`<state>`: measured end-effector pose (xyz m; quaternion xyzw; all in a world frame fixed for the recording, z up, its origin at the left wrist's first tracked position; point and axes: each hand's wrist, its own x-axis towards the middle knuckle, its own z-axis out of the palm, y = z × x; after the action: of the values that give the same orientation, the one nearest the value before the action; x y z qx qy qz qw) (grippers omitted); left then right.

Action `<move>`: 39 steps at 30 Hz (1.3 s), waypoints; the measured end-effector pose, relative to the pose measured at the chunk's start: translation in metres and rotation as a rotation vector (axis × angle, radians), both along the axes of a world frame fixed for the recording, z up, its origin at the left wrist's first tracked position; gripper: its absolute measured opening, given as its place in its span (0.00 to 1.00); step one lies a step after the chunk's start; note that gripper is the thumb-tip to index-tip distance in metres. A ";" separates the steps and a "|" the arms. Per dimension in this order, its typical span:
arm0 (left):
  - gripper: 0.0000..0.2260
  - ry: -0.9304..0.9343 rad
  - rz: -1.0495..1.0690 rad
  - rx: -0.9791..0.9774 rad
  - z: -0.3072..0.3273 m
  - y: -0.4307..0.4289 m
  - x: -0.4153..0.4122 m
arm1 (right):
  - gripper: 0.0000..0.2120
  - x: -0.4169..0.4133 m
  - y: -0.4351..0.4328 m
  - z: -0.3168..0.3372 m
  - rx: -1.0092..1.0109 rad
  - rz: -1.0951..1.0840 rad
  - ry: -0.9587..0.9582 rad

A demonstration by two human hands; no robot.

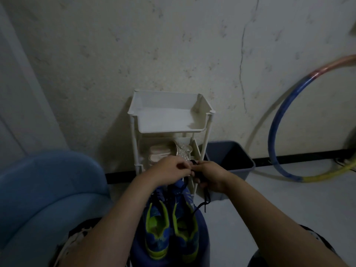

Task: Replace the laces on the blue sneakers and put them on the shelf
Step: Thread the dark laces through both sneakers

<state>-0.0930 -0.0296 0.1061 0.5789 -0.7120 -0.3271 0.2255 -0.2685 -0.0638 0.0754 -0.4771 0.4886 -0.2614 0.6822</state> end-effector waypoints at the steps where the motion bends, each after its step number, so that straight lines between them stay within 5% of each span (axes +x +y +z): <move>1: 0.03 0.032 0.013 0.005 -0.003 -0.001 -0.003 | 0.06 0.002 -0.001 0.000 -0.009 -0.006 -0.030; 8: 0.11 0.003 0.089 -0.005 -0.005 -0.014 -0.012 | 0.14 0.004 -0.012 -0.007 -0.014 -0.098 -0.026; 11: 0.15 -0.035 0.209 -0.045 -0.002 -0.019 -0.025 | 0.07 0.000 -0.017 -0.003 -0.001 -0.161 -0.085; 13: 0.09 -0.049 0.313 0.005 -0.002 -0.023 -0.036 | 0.06 -0.002 -0.022 0.000 0.015 -0.197 -0.151; 18: 0.10 0.546 0.407 0.396 -0.007 -0.028 -0.053 | 0.10 -0.008 -0.035 -0.001 -0.090 -0.287 -0.050; 25: 0.13 0.807 0.459 0.452 -0.021 -0.038 -0.043 | 0.08 -0.001 -0.044 -0.006 -0.069 -0.203 -0.059; 30: 0.02 0.504 0.424 0.276 -0.020 -0.039 -0.023 | 0.09 -0.008 -0.047 -0.003 -0.097 -0.155 -0.023; 33: 0.09 0.174 0.431 0.089 -0.025 -0.052 -0.005 | 0.13 -0.020 -0.056 -0.010 -0.252 -0.117 0.355; 36: 0.07 0.040 0.285 0.102 -0.025 -0.058 0.002 | 0.14 -0.031 -0.061 -0.020 -0.360 0.061 0.778; 39: 0.07 -0.035 0.096 0.057 -0.027 -0.063 -0.002 | 0.25 -0.028 -0.054 -0.019 -0.432 0.173 0.656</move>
<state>-0.0954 -0.0926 0.0795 0.6242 -0.6777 -0.3258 0.2121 -0.2969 -0.1182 0.0566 -0.7069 0.5723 -0.1334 0.3937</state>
